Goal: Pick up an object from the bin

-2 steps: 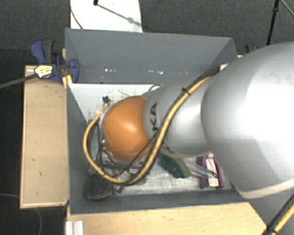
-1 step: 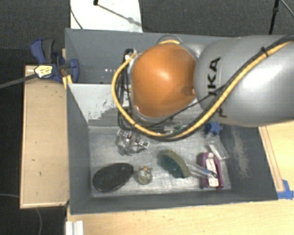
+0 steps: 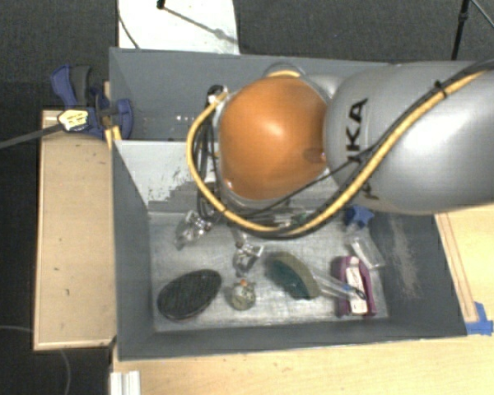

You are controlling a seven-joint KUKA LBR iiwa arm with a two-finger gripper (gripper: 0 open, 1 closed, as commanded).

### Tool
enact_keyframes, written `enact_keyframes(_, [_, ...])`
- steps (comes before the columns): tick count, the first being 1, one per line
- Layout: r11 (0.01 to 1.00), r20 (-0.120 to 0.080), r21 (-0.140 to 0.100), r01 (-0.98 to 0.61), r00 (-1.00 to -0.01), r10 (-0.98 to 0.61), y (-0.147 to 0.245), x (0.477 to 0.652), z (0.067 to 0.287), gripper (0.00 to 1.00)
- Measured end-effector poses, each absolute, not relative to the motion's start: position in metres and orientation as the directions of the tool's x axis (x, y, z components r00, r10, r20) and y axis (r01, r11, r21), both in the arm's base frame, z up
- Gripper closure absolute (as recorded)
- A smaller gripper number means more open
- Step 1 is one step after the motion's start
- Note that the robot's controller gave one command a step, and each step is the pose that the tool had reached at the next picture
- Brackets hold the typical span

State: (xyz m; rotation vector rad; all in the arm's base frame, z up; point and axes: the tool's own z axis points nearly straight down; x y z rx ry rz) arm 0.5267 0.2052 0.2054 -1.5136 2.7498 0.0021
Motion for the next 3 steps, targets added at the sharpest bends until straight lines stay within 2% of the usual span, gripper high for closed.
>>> enact_keyframes(1, [0.089,-0.004,0.0,-0.996,-0.089,-0.996,0.202,0.514,0.074,0.0])
enact_keyframes(2, [0.095,-0.004,-0.005,-0.995,-0.095,-0.995,0.202,0.516,0.077,1.0])
enact_keyframes(3, [0.027,-0.005,-0.008,-1.0,-0.027,-1.0,0.21,0.497,0.228,1.0])
